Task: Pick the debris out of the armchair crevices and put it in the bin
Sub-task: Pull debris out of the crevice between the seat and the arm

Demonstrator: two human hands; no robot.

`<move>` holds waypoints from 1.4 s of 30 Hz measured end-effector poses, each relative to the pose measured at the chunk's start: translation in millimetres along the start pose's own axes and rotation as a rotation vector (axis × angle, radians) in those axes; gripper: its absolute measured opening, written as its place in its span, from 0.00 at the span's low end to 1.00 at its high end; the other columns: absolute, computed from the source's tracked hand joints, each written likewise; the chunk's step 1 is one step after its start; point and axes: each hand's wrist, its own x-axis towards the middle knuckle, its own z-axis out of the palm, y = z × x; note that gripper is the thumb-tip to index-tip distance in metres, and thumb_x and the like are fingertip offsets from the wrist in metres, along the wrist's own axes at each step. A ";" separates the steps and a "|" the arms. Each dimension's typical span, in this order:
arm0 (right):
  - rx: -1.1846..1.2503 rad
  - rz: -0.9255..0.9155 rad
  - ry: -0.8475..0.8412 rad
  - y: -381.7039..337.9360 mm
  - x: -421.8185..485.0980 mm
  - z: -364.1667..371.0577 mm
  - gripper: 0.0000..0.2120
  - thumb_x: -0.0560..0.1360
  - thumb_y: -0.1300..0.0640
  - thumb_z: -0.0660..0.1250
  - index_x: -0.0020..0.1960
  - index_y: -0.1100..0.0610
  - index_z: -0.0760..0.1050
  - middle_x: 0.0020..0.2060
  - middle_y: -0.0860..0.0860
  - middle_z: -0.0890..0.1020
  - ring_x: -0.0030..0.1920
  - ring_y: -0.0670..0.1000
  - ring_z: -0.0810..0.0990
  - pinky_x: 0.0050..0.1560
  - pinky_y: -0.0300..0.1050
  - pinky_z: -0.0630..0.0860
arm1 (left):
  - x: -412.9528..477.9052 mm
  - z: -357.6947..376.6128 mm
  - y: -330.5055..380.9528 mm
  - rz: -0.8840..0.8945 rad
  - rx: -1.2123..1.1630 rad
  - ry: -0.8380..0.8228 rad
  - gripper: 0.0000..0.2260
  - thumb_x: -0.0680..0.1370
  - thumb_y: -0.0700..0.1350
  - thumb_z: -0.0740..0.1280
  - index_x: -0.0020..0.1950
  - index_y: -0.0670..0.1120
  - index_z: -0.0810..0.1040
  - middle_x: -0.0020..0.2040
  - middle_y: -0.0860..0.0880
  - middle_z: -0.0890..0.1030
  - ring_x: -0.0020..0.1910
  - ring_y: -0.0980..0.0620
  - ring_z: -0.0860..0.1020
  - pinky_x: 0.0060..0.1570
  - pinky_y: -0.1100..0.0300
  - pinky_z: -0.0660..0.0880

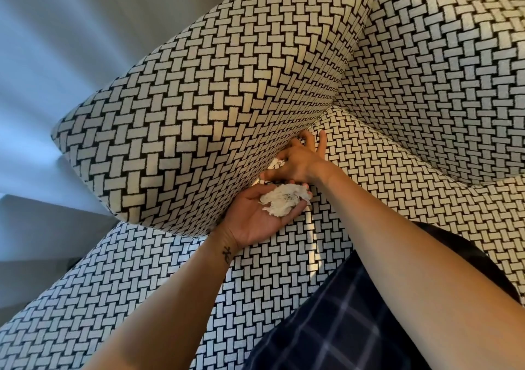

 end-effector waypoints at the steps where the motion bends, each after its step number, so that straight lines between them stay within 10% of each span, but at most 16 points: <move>1: 0.017 -0.010 0.009 1.6 0.5 0.8 0.34 0.70 0.24 0.64 0.67 0.44 0.78 0.79 0.51 0.61 0.80 0.60 0.35 0.72 0.67 0.24 | -0.8 1.0 -0.2 0.003 -0.004 -0.005 0.18 0.74 0.34 0.68 0.63 0.28 0.77 0.66 0.30 0.77 0.63 0.32 0.79 0.64 0.40 0.76; 10: 0.195 -0.067 0.138 9.9 -1.1 6.0 0.15 0.74 0.34 0.69 0.48 0.44 0.84 0.72 0.51 0.70 0.80 0.57 0.44 0.72 0.61 0.23 | -1.8 2.0 0.0 0.007 0.010 0.004 0.22 0.68 0.31 0.75 0.61 0.30 0.79 0.67 0.31 0.76 0.65 0.32 0.77 0.65 0.40 0.75; 30: 0.446 -0.159 0.222 19.7 -19.2 5.1 0.08 0.74 0.42 0.73 0.49 0.44 0.84 0.71 0.47 0.74 0.81 0.50 0.48 0.75 0.52 0.28 | 2.2 -2.8 2.2 0.002 0.027 -0.019 0.17 0.76 0.36 0.68 0.64 0.33 0.77 0.69 0.32 0.74 0.68 0.33 0.74 0.64 0.41 0.76; 34: 0.559 -0.187 0.242 22.6 -28.3 3.9 0.08 0.75 0.48 0.74 0.52 0.50 0.85 0.61 0.47 0.81 0.75 0.51 0.67 0.80 0.60 0.48 | 3.1 -3.5 1.4 0.033 0.063 -0.022 0.19 0.78 0.38 0.66 0.67 0.32 0.76 0.69 0.32 0.74 0.67 0.34 0.76 0.62 0.43 0.78; 37: 0.759 -0.161 0.225 24.6 -44.4 -1.8 0.06 0.76 0.55 0.74 0.53 0.53 0.85 0.48 0.48 0.86 0.51 0.50 0.83 0.62 0.57 0.78 | 3.1 -3.9 1.0 0.055 0.092 0.011 0.20 0.80 0.43 0.59 0.65 0.30 0.78 0.68 0.32 0.76 0.65 0.34 0.77 0.64 0.43 0.77; 42: 0.693 -0.208 0.274 18.3 -78.0 -13.4 0.07 0.78 0.55 0.72 0.55 0.53 0.85 0.45 0.42 0.83 0.47 0.39 0.80 0.48 0.37 0.74 | 4.7 -4.2 1.3 0.094 0.048 0.027 0.20 0.81 0.43 0.59 0.66 0.31 0.78 0.70 0.32 0.74 0.67 0.33 0.75 0.65 0.37 0.74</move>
